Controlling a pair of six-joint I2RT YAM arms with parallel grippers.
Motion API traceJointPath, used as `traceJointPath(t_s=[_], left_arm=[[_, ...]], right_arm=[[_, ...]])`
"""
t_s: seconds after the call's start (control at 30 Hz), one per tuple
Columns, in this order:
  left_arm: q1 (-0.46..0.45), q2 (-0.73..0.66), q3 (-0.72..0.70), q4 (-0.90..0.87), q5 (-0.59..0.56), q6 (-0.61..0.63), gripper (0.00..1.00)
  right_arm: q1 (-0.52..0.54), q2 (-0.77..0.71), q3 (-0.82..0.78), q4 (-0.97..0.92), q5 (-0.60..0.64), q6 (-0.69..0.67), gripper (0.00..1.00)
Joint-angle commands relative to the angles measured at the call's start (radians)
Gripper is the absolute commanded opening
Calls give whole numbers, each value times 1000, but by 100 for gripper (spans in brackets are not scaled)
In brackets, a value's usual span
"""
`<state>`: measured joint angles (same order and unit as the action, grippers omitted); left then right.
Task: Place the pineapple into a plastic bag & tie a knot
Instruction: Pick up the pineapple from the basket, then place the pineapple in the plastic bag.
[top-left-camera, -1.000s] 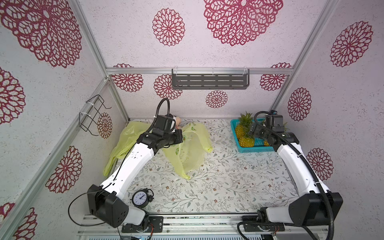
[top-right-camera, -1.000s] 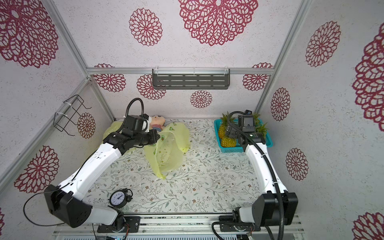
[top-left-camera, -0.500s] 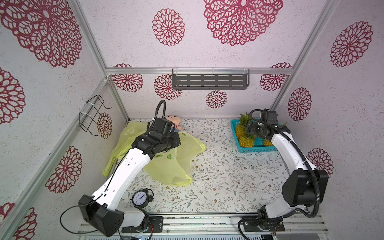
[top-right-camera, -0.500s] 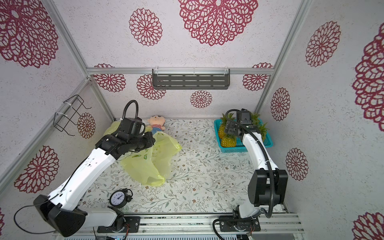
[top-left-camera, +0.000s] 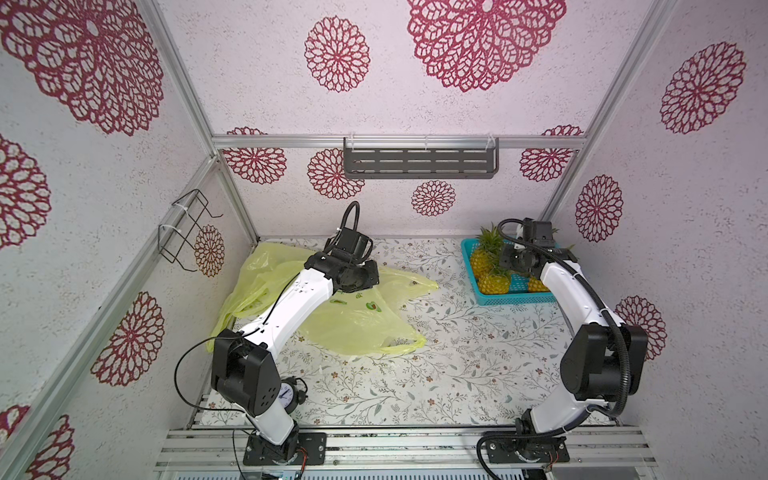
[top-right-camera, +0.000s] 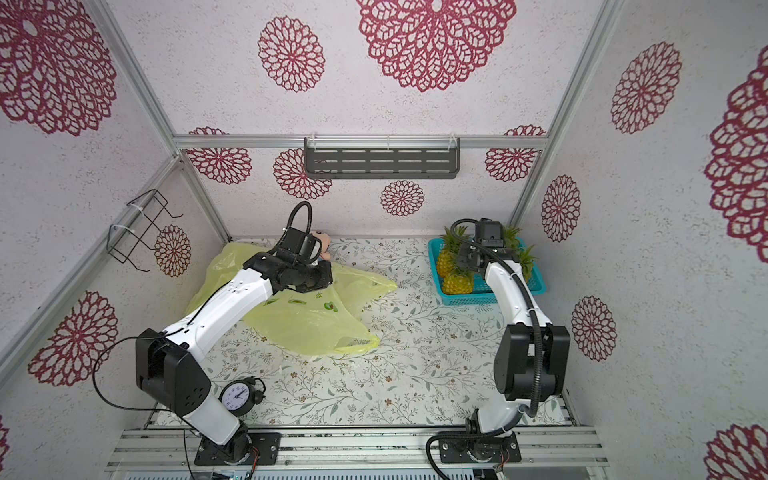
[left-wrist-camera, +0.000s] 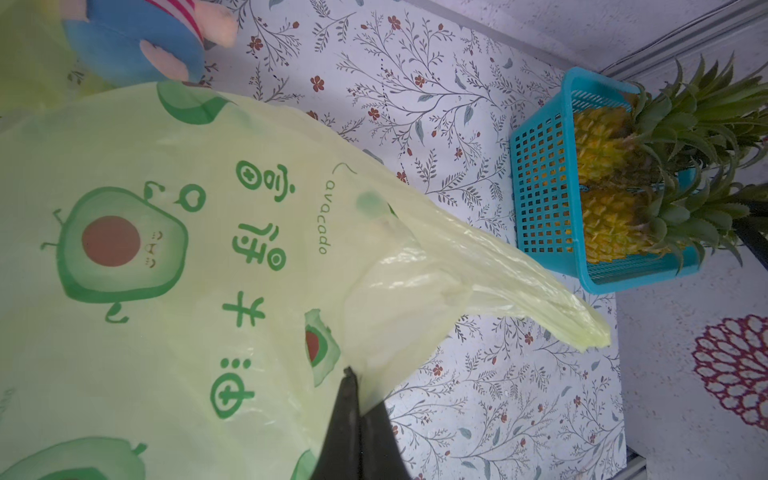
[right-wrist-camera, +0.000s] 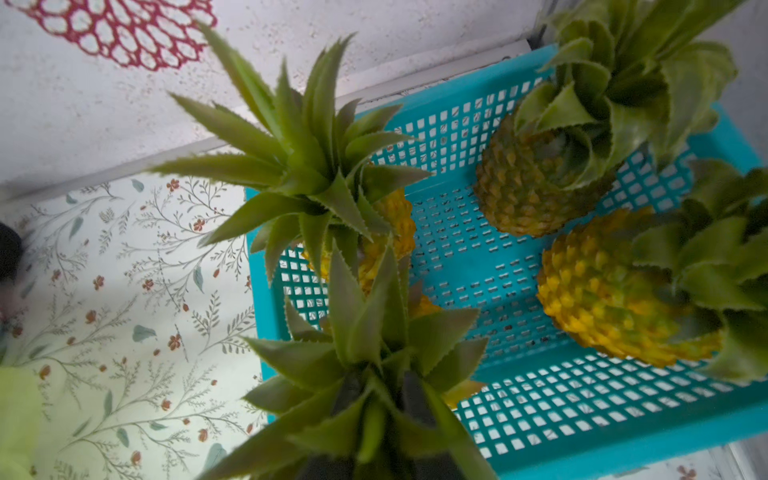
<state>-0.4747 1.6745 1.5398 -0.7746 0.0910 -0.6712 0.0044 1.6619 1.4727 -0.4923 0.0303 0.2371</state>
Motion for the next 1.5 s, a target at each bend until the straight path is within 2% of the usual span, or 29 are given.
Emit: traceJointPath(t_s=[0.0, 0.23, 0.33, 0.43, 0.57, 0.77, 0.97, 1.13, 1.3, 1.4, 1.47], left_arm=[[11, 8, 19, 20, 41, 40, 0], [19, -3, 23, 22, 78, 58, 0], [21, -3, 25, 29, 83, 59, 0], [30, 3, 27, 47, 94, 56, 0], [45, 18, 41, 61, 128, 55, 0], [54, 42, 71, 59, 149, 64, 0], [58, 47, 79, 64, 170, 74, 0], [57, 41, 56, 81, 229, 108, 0], [58, 18, 34, 93, 247, 115, 0], [58, 0, 23, 91, 255, 124, 0], [58, -22, 11, 82, 252, 149, 0]], right_arm=[[-3, -66, 38, 15, -19, -12, 0], [-3, -240, 72, -6, -36, 6, 0], [-3, -318, 87, -11, -85, 23, 0], [-4, -379, 97, -14, -161, 34, 0], [4, -441, 92, 0, -329, 58, 0], [45, -518, 38, 120, -556, 139, 0], [132, -554, -21, 220, -649, 173, 0], [229, -548, -104, 329, -644, 208, 0], [330, -490, -155, 403, -584, 200, 0], [374, -458, -193, 441, -525, 161, 0], [410, -457, -243, 472, -469, 78, 0]])
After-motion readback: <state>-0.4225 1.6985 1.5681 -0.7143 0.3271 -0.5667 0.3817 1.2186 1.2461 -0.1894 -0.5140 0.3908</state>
